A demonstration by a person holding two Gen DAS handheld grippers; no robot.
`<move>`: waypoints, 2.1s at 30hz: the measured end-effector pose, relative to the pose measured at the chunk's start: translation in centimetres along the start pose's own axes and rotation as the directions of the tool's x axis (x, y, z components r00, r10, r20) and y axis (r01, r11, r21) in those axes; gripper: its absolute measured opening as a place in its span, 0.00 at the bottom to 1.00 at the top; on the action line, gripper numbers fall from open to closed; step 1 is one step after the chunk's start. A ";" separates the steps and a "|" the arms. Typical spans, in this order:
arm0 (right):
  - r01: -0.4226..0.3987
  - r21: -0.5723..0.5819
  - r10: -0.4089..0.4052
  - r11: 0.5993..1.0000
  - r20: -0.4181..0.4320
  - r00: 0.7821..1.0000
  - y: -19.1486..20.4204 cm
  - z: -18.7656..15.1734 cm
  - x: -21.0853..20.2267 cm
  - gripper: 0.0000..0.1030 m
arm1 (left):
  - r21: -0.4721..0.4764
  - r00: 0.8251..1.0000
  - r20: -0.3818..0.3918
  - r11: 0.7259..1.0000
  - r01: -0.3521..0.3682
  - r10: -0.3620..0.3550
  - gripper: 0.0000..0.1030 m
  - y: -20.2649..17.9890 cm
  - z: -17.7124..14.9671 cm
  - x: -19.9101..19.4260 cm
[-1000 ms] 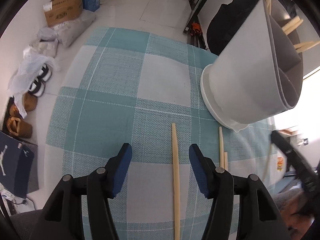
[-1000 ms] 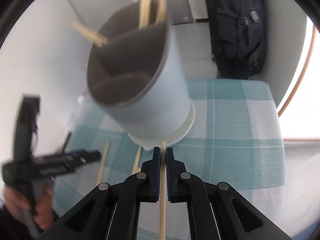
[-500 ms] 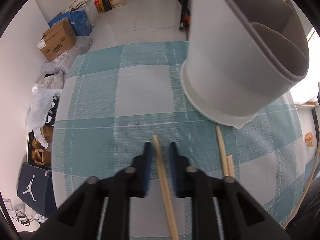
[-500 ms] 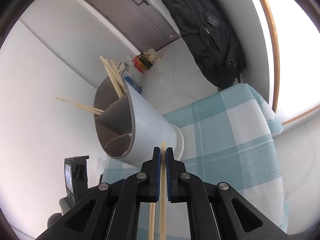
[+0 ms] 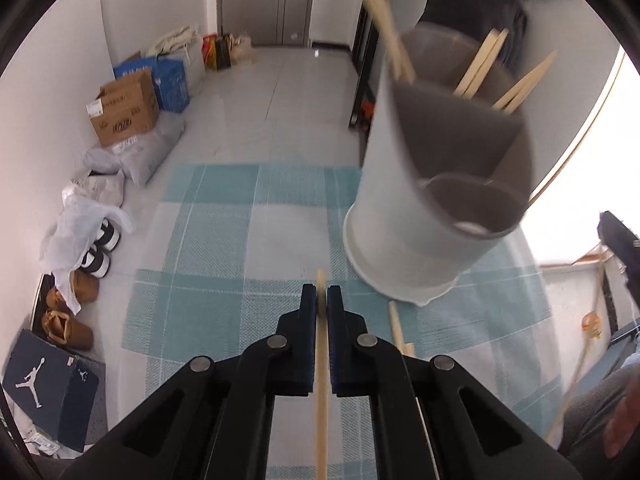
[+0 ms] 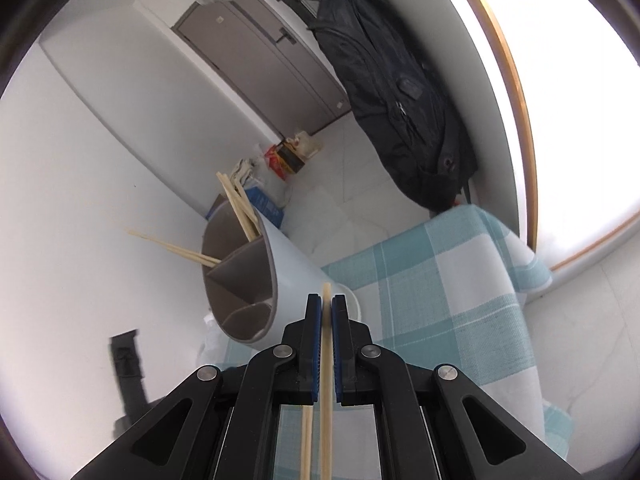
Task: Organize utensils
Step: 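Lift both held chopsticks up over the caddy opening, then lower the chopsticks into the caddy and open both grippers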
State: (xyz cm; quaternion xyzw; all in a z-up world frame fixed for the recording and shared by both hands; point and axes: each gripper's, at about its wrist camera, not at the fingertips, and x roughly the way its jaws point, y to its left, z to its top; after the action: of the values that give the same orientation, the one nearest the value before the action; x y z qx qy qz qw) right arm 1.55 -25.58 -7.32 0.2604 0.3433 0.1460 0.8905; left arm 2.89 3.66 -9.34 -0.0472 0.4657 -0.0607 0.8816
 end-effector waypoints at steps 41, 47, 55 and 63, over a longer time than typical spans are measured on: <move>-0.052 -0.265 0.150 0.963 0.365 0.919 13.2 10.0 -4.0 0.04 | 0.028 0.923 0.342 0.983 0.180 -0.179 0.01 -4.6 13.8 -14.1; 0.002 -0.208 0.087 0.978 0.419 0.904 13.0 13.6 -0.9 0.04 | -0.005 0.894 0.427 0.989 0.151 -0.134 0.01 -4.6 17.4 -12.9; 0.056 -0.162 0.026 0.985 0.466 0.884 12.2 14.9 3.6 0.04 | -0.068 0.881 0.461 0.985 0.158 -0.109 0.01 -3.5 18.6 -9.4; 0.101 -0.240 0.036 0.965 0.509 0.860 13.1 13.6 5.8 0.04 | -0.074 0.900 0.421 0.985 0.157 -0.112 0.01 -3.4 18.4 -6.4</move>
State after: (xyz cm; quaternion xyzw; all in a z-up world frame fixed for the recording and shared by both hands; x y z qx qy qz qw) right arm 14.00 -17.24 5.50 0.1652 0.0785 0.1004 0.9780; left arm 14.34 1.81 6.74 -0.1378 0.2658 -0.0852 0.9503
